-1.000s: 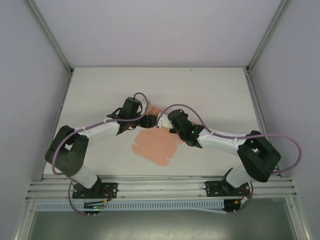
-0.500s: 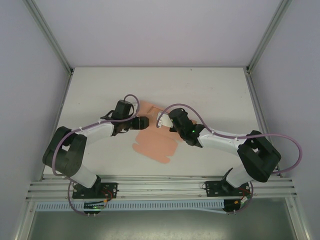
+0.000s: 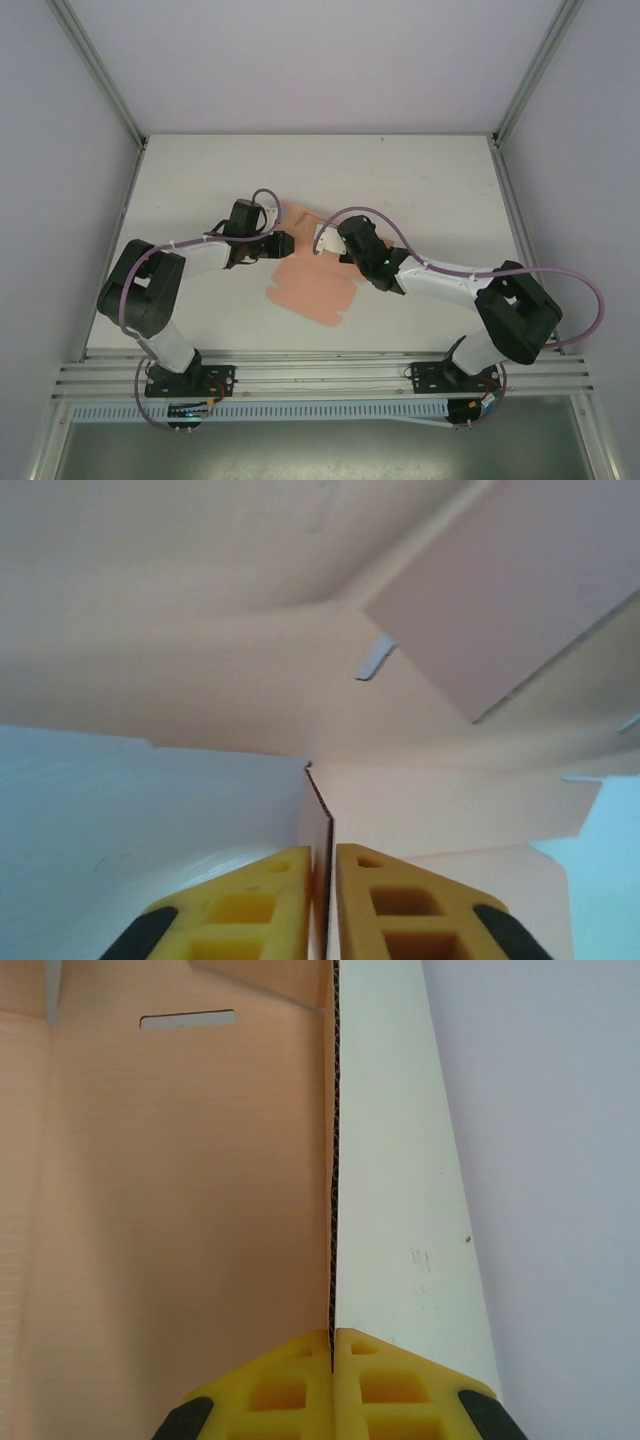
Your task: Assemble paper box
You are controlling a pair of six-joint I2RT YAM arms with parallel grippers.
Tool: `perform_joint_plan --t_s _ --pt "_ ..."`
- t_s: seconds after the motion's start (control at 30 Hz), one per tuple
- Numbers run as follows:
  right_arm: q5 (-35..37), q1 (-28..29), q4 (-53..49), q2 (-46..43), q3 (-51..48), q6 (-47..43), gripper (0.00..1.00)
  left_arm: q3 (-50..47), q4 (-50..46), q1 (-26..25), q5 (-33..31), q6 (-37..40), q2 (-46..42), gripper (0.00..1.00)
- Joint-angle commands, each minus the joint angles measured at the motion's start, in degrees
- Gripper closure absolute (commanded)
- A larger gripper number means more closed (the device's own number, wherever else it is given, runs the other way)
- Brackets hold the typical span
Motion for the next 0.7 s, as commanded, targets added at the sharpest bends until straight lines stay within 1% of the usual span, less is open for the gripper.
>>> perform_joint_plan --t_s 0.0,0.07,0.13,0.2,0.23,0.27,0.33,0.4,0.5,0.57,0.63,0.67 --pt "-1.48 -0.16 -0.03 0.37 1.77 0.17 1.00 1.58 2.13 -1.53 3.56 4.28 0.81 0.88" --pt "-2.13 -0.12 0.35 0.32 1.86 0.11 1.00 2.63 0.44 -3.36 1.91 7.04 0.92 0.90" --pt "-2.94 -0.15 0.76 0.42 1.79 0.03 1.00 4.26 -1.19 -5.01 0.30 8.49 3.91 0.91" --pt "-4.09 0.31 0.92 0.35 1.51 -0.43 1.00 5.32 -0.75 -5.60 1.38 7.97 6.05 0.91" --pt "-4.06 0.85 1.73 0.30 1.01 -0.95 1.00 5.42 0.11 -5.61 2.26 7.23 6.72 0.89" --pt "-3.61 1.70 3.01 0.31 0.23 -1.68 1.00 5.35 1.33 -5.61 2.89 6.68 7.43 0.83" --pt "-1.67 3.04 4.11 0.43 -0.47 -3.00 1.00 5.21 3.50 -5.61 4.67 5.76 8.11 0.79" --pt "-0.49 3.23 3.98 0.66 -0.61 -3.17 1.00 5.91 3.80 -5.61 6.14 5.32 8.99 0.78" --pt "0.63 2.89 4.37 0.75 -0.82 -3.40 1.00 6.76 2.20 -5.61 5.58 6.03 9.91 0.78" --pt "0.65 2.62 4.37 0.59 -0.80 -3.35 1.00 6.28 2.56 -5.61 5.56 5.99 9.54 0.77" --pt "0.61 2.45 4.68 0.57 -0.79 -3.31 1.00 5.59 3.23 -5.61 6.07 5.93 9.06 0.73" --pt "0.62 2.34 4.72 0.57 -0.76 -3.32 1.00 5.38 3.51 -5.61 6.19 5.66 8.70 0.73"
